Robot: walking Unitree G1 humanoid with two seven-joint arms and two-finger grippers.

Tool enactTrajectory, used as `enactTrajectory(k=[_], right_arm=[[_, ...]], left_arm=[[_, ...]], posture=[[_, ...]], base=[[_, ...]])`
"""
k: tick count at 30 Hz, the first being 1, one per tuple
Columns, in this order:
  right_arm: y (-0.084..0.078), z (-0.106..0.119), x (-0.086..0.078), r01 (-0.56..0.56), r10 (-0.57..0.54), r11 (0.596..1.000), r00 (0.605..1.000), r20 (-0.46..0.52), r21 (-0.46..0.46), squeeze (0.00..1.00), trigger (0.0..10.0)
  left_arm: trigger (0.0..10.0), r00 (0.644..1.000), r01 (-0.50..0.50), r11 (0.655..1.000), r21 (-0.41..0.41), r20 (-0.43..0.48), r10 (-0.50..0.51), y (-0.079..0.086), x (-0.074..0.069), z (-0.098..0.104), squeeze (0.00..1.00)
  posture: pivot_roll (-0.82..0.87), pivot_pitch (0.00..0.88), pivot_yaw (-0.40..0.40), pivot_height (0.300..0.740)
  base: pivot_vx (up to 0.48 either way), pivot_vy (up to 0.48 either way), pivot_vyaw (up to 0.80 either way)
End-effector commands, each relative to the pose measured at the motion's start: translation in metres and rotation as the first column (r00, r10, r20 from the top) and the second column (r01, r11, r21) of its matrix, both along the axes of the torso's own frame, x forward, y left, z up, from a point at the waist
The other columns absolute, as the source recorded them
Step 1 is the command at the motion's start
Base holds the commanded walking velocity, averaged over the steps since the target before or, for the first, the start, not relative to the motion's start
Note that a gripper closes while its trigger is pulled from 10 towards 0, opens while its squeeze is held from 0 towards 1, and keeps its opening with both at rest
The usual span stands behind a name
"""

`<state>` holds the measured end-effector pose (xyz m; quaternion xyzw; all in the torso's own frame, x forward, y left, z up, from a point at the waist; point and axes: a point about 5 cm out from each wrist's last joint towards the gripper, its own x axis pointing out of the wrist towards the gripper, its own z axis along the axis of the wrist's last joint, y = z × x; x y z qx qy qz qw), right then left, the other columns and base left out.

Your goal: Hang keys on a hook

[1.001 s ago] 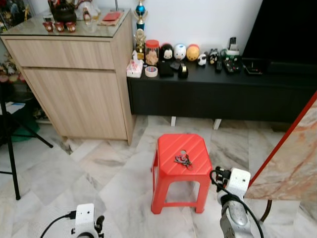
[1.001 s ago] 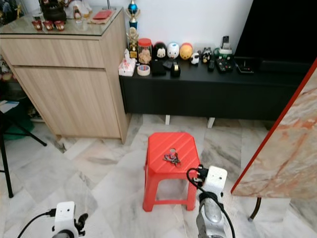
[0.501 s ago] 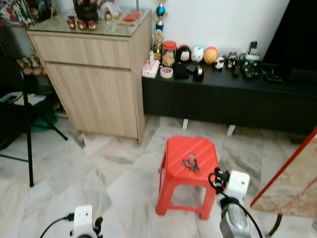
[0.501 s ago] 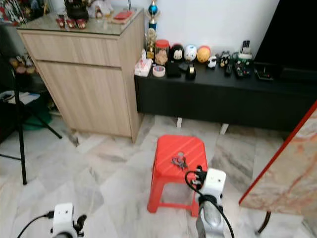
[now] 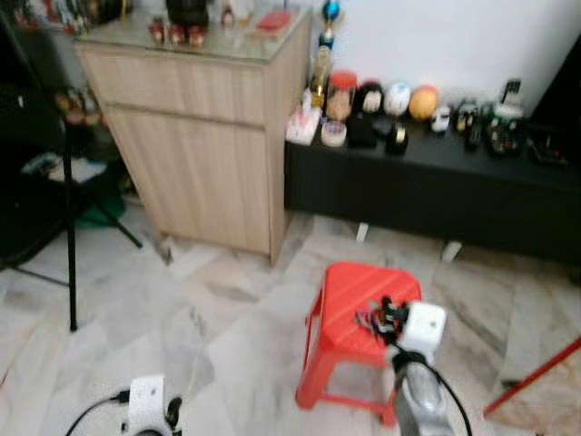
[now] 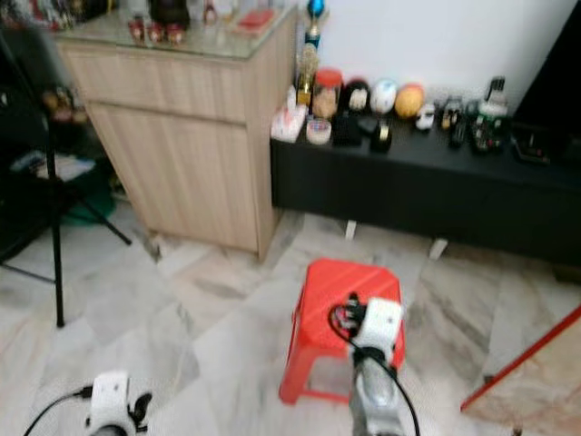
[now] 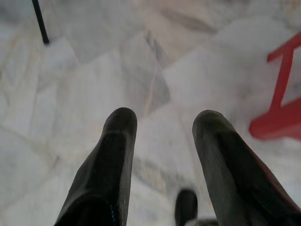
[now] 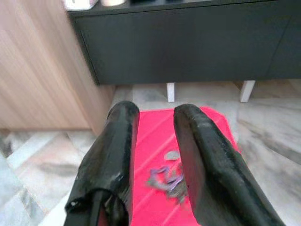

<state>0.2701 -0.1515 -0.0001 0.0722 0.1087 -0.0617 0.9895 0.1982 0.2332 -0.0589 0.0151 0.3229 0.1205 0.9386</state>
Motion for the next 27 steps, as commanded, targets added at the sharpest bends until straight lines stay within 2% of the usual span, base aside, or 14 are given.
enactTrajectory(k=[1, 13, 27], right_arm=[[-0.0065, -0.002, -0.0026, 0.025, -0.025, 1.0, 1.0, -0.012, -0.002, 0.0, 10.0], [-0.0046, -0.0004, -0.0015, 0.025, -0.025, 1.0, 1.0, -0.003, 0.009, 0.0, 10.0], [-0.0022, 0.0055, 0.0011, -0.004, 0.005, 0.999, 0.999, 0.033, -0.032, 0.0, 10.0]], left_arm=[[10.0, 1.0, -0.003, 1.0, -0.025, -0.007, 0.003, -0.0074, -0.0004, -0.0025, 0.0], [10.0, 1.0, -0.001, 1.0, -0.028, -0.004, 0.001, -0.0078, -0.0008, -0.0025, 0.0], [10.0, 1.0, -0.001, 0.999, -0.035, 0.024, 0.002, -0.0076, 0.003, 0.0004, 0.0]], posture=[[0.07, 0.0, -0.047, 0.74], [0.07, 0.0, -0.047, 0.74], [0.06, 0.0, -0.048, 0.74]], base=[[0.311, 0.0, 0.0], [0.307, 0.0, 0.0], [0.0, 0.0, 0.0]])
